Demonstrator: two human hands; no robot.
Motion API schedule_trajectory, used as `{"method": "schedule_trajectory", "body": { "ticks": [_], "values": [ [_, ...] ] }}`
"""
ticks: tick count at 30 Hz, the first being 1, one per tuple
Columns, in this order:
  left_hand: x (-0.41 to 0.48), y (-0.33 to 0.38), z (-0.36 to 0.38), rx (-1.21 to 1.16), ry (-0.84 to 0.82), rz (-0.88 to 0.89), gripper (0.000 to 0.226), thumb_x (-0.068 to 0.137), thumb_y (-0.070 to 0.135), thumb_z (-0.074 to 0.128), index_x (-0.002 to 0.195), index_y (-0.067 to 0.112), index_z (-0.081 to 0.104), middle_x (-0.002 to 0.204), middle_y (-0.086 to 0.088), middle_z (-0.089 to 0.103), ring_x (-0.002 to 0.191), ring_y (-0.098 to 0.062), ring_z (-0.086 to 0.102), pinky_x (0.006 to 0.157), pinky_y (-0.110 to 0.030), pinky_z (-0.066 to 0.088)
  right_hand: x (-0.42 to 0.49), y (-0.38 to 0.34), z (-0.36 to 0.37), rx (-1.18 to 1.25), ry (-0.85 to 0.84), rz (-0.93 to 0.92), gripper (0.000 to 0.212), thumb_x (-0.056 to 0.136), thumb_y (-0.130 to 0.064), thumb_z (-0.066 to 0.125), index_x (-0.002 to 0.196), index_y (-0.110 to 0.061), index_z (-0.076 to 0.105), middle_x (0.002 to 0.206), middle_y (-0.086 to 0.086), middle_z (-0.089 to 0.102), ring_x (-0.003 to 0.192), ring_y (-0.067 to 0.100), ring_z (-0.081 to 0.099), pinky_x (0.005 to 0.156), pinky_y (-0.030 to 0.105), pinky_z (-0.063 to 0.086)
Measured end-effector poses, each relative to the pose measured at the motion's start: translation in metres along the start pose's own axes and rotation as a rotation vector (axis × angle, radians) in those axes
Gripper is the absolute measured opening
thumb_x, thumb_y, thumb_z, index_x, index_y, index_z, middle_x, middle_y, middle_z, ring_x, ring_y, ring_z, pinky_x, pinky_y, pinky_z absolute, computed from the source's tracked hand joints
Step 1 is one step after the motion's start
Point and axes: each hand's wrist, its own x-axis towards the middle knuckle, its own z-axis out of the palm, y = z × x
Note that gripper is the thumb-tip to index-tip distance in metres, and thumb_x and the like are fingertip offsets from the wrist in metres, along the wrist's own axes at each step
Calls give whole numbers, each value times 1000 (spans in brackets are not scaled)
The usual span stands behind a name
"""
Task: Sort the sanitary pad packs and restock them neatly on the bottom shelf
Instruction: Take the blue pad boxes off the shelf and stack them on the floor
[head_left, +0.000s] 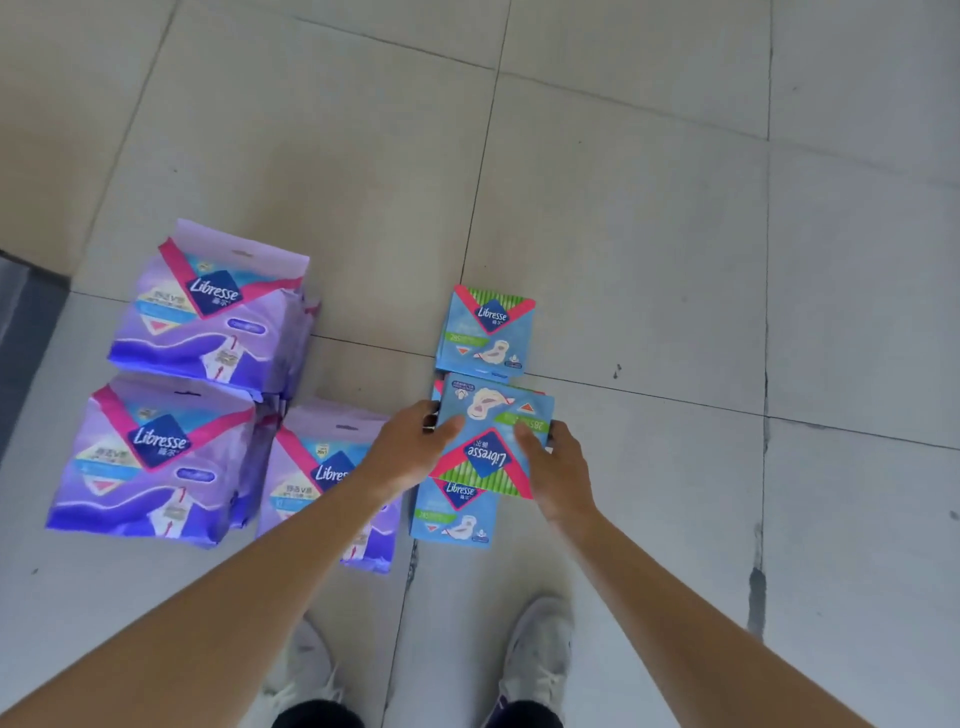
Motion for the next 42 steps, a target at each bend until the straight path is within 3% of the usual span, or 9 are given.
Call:
{"method": "schedule_trajectory", "body": {
  "ticks": [4,6,10,16,20,23,28,34,42],
  "values": [
    [44,-20,11,64,-4,-33,35,97,41,46,116,12,56,99,-1,66,83,-17,64,60,-24,45,42,21,19,-31,-6,1,32,94,-35,56,113,-11,54,91,-4,58,78,10,61,54,10,43],
    [62,-30,13,93,11,-67,34,98,40,45,115,12,56,95,-2,63,81,-19,61,62,-25,43,59,28,30,-45,-24,5,33,94,-36,55,115,-11,54,96,-3,59,86,15,62,60,17,44],
    [89,-48,20,135,16,-139,28,98,40,43,101,14,53,100,-7,65,89,-25,63,68,-27,42,85,38,49,-59,-51,25,32,95,-36,54,116,-11,53,96,-2,58,80,13,58,55,13,39],
    [96,-53,27,133,24,-160,32,98,41,43,102,11,55,91,-5,63,70,-15,57,51,-24,38,93,43,52,-117,-48,28,31,95,-36,53,115,-12,52,96,-1,60,69,3,56,47,7,40],
    [81,-37,18,240,112,-181,32,98,32,42,106,2,52,97,-16,59,83,-30,58,66,-28,41,79,25,44,-225,-42,29,38,96,-35,51,123,-8,48,120,9,59,101,21,60,74,26,47],
    [54,-22,-5,303,163,-161,28,96,21,43,112,1,53,111,-17,57,105,-32,55,83,-33,41,52,-1,29,-561,-51,-146,41,99,-33,44,130,-6,42,126,11,51,116,26,50,95,34,40],
    [-26,22,-78,360,181,-168,24,93,23,43,106,10,59,111,-9,64,105,-27,60,88,-35,49,-9,-95,15,-983,-210,-477,39,101,-31,36,133,-12,44,130,8,49,121,25,45,99,34,38],
    [-165,91,-213,361,379,-198,26,95,21,36,109,13,57,114,-6,62,108,-25,59,86,-31,46,-117,-260,44,-1114,-473,-833,22,96,-29,40,91,-13,55,102,10,61,102,28,57,73,31,37],
    [-379,96,-360,240,791,-348,25,92,22,39,106,19,59,116,-9,62,106,-33,59,84,-33,46,-315,-416,134,-1102,-654,-1155,32,92,-28,46,64,-18,36,80,11,61,82,26,60,70,33,43]
  ]
}}
